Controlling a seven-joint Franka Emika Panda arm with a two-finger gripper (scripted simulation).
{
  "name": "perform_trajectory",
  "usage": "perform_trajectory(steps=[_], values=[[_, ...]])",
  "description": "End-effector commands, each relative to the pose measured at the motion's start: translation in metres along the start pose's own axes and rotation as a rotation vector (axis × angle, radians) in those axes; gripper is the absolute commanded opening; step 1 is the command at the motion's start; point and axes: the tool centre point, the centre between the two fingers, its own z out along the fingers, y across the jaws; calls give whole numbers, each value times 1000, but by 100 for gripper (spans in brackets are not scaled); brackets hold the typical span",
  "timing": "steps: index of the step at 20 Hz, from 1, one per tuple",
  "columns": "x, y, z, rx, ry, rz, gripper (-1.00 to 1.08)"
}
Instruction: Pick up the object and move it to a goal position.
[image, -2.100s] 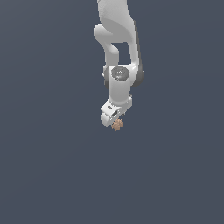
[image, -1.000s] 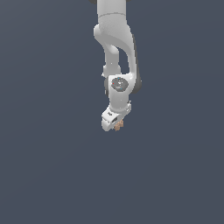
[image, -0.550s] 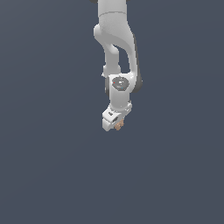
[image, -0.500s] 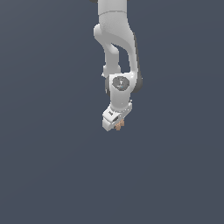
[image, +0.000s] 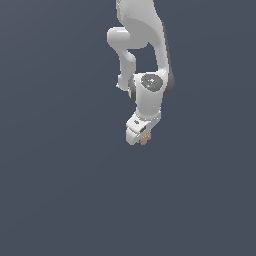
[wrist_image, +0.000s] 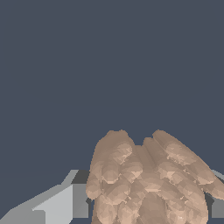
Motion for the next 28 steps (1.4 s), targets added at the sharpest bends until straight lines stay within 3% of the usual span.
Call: perform_trajectory(steps=[1, 17, 28], values=[[13, -8, -21, 0, 0, -1, -100], [107, -63, -170, 1, 0, -1, -100], [141, -79, -220, 1, 0, 0, -100]])
